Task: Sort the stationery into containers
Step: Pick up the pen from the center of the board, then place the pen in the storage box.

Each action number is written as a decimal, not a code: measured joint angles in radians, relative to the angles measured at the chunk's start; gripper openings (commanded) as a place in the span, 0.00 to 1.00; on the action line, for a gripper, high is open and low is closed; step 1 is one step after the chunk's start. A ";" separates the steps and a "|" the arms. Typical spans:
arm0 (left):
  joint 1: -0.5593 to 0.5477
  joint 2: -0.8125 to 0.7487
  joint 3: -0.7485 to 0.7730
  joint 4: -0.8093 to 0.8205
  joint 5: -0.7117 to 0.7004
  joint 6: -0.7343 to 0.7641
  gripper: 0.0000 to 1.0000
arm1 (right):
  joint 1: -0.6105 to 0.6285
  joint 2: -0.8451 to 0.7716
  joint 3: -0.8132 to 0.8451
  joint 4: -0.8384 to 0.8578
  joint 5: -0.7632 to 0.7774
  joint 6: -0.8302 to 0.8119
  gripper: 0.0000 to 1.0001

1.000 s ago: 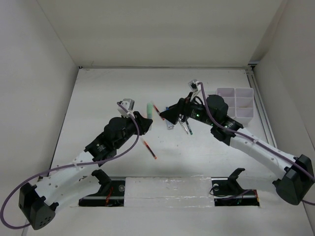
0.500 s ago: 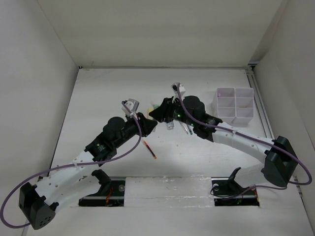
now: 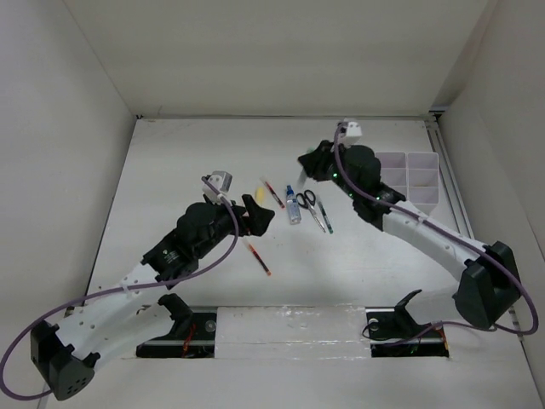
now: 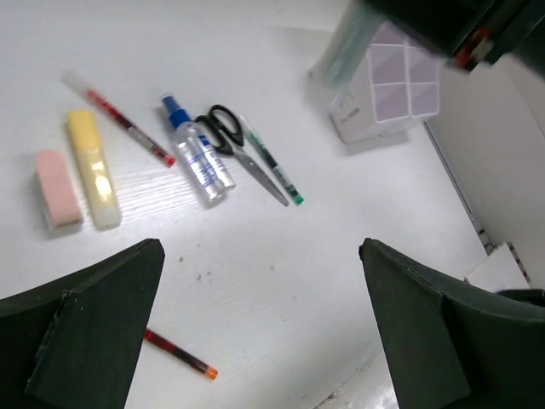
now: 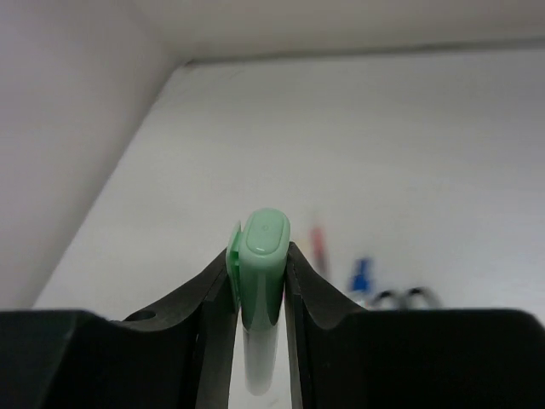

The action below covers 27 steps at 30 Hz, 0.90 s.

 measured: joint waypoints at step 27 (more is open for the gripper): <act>-0.321 -0.045 0.099 -0.289 -0.397 -0.124 1.00 | -0.735 0.228 -0.046 0.271 -0.096 -0.364 0.00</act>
